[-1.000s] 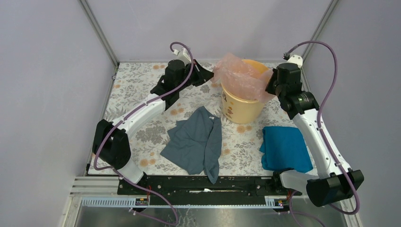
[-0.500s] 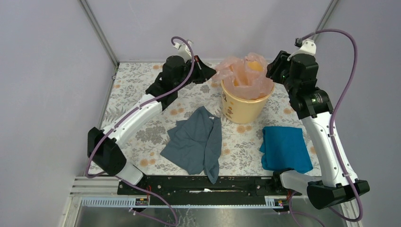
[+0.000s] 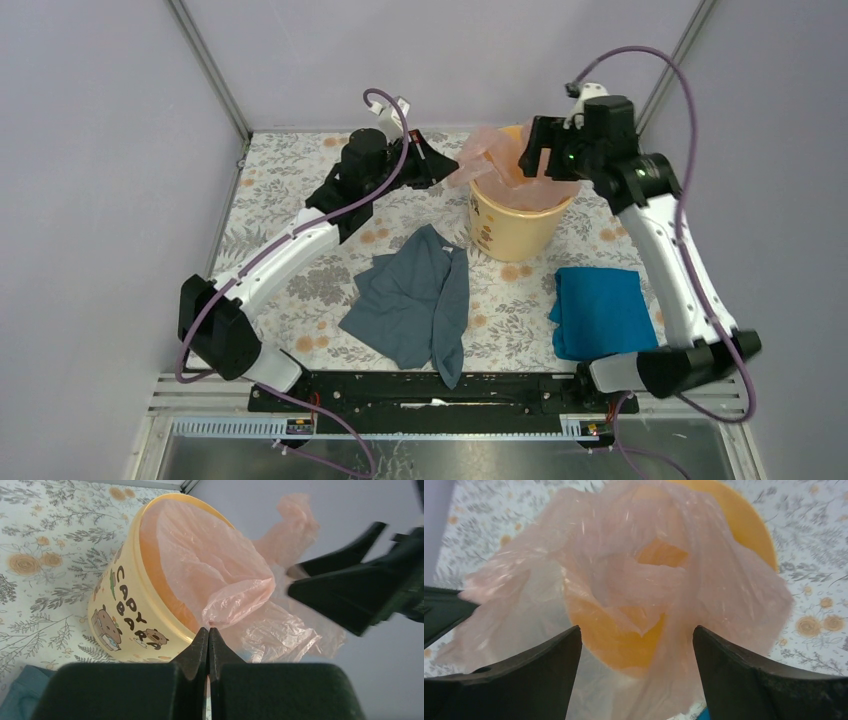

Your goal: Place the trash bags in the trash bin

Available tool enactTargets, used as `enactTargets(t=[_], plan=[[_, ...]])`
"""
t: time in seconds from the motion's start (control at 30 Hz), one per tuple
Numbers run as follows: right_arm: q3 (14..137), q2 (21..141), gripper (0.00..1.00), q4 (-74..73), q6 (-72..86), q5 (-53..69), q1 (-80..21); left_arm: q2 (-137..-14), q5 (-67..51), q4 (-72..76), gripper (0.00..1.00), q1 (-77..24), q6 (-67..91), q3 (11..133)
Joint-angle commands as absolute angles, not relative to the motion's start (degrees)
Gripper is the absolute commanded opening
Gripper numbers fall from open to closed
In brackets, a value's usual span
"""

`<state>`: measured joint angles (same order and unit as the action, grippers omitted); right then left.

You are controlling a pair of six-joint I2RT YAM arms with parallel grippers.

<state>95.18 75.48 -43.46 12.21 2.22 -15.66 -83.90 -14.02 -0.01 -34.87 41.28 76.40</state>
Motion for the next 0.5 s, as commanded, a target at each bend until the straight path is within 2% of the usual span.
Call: enactTargets(t=[0.0,0.27,0.47], plan=[[96.4,83.8,0.86,-42.3,12.2,1.4,-17.0,-86.2,-15.5,5.1,0.0,-35.1,43.8,77.0],[89.0,94.1,0.8,-30.5,17.2,-3.4,-17.5,-89.0,-11.2,2.4,0.0,-35.0,45.0,78.9],[87.1,93.5,0.8,-30.2,18.0,-3.6,-17.6,-88.8,-10.5,0.3,0.0,-34.9,43.3,78.8]])
